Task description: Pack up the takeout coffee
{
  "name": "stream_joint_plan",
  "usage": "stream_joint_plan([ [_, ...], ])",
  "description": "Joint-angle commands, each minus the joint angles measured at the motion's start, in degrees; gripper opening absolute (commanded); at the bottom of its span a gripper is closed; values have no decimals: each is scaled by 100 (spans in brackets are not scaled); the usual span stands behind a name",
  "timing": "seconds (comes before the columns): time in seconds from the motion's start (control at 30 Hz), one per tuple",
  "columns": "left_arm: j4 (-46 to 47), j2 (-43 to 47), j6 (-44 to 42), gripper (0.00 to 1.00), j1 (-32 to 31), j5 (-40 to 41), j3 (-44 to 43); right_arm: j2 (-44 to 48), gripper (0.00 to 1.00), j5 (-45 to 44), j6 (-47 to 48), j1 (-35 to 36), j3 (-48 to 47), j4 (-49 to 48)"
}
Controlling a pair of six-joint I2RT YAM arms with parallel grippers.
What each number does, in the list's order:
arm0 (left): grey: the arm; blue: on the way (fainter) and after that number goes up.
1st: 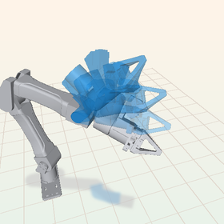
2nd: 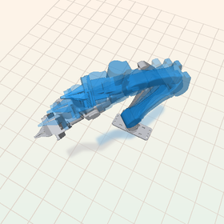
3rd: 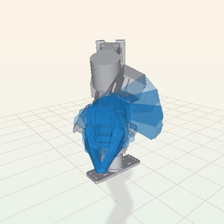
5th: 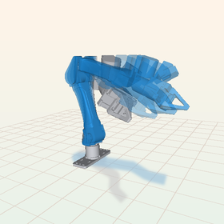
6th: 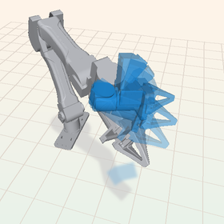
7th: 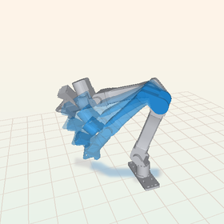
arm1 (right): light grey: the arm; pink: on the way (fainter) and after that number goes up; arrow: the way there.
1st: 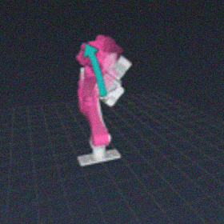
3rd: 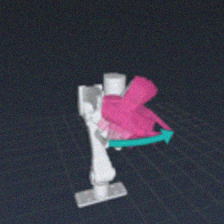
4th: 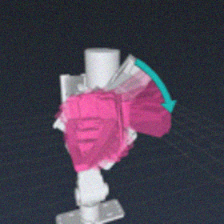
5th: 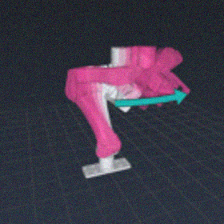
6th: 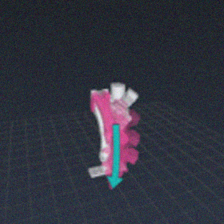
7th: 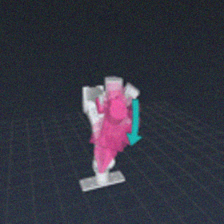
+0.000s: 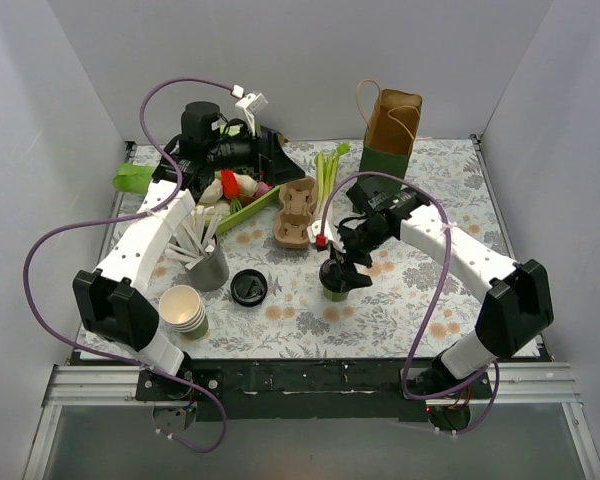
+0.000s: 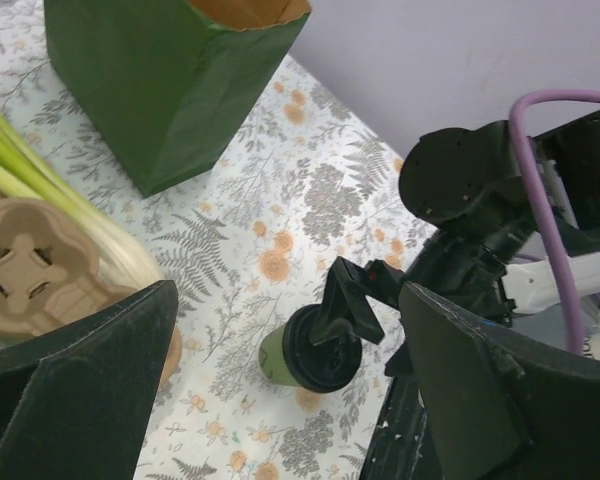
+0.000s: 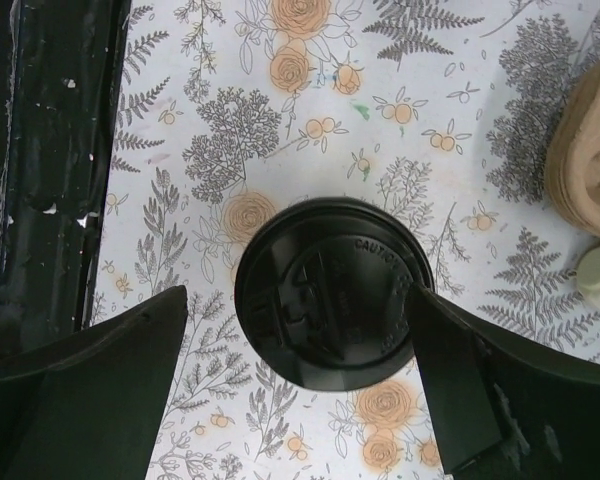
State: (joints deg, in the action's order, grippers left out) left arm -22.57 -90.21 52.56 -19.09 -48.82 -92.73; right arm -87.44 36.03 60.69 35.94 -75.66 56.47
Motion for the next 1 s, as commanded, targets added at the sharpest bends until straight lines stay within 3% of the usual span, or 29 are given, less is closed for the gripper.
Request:
stream_joint_plan([
  [0.0, -538, 197, -703, 95, -139, 540, 27, -142, 98, -166, -276, 281, -133, -267],
  [0.37, -415, 443, -632, 95, -156, 584, 422, -414, 98, -861, -540, 378, -204, -505],
  [0.97, -283, 408, -457, 95, -147, 364, 598, -379, 98, -518, -549, 431, -669, -75],
])
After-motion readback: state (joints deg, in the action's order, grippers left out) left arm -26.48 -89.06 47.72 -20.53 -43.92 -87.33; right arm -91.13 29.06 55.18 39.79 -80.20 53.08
